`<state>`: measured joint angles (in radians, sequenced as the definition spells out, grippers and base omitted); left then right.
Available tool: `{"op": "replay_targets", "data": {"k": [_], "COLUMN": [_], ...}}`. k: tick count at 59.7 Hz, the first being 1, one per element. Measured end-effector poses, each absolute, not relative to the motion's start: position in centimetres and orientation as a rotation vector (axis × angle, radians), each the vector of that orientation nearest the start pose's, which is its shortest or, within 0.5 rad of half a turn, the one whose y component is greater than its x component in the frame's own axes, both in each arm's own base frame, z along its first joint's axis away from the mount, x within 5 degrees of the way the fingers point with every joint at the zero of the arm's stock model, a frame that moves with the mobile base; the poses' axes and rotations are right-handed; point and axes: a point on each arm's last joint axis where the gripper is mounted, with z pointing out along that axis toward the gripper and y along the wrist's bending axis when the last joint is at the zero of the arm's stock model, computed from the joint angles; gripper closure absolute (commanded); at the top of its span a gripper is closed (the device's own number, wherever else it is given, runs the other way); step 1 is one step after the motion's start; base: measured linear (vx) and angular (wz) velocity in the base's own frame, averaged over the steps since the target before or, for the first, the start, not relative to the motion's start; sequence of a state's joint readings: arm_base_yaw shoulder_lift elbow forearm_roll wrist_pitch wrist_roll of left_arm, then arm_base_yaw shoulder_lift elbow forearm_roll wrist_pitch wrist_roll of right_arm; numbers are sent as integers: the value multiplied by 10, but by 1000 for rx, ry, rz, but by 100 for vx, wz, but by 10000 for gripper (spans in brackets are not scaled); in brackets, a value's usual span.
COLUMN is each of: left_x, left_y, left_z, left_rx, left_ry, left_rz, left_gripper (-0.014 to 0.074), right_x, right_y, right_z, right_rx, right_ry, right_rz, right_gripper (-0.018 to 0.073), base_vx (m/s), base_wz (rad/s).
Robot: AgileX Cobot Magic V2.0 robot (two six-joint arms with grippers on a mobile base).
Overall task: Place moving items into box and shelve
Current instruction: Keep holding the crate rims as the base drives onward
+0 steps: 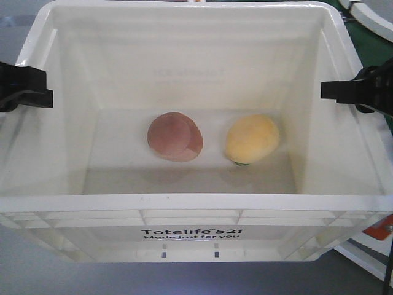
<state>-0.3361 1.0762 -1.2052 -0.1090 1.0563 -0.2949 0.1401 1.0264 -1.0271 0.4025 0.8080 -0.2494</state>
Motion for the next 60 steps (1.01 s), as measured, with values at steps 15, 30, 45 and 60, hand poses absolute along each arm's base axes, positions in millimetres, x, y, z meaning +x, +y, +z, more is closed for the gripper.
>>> {"op": "replay_targets", "data": {"k": [15, 30, 45, 60], "left_x": [187, 187, 186, 186], "left_y": [-74, -74, -74, -74], "left_z": [398, 398, 398, 398], "left_rx": [29, 29, 30, 30], "left_ry": [2449, 2450, 2451, 2451], "left_rz": [-425, -425, -422, -423], "left_gripper": [600, 600, 600, 600], "right_x": [197, 197, 197, 197], "right_y": [54, 54, 54, 54], "right_z": [374, 374, 374, 374], "right_rx": [-271, -271, -271, -271], "right_ry": [2233, 2233, 2233, 2233], "right_rz": [418, 418, 418, 418], "right_gripper": [565, 565, 565, 565], "base_vx": [-17, -16, -13, -11], "base_wz": [78, 86, 90, 84]}}
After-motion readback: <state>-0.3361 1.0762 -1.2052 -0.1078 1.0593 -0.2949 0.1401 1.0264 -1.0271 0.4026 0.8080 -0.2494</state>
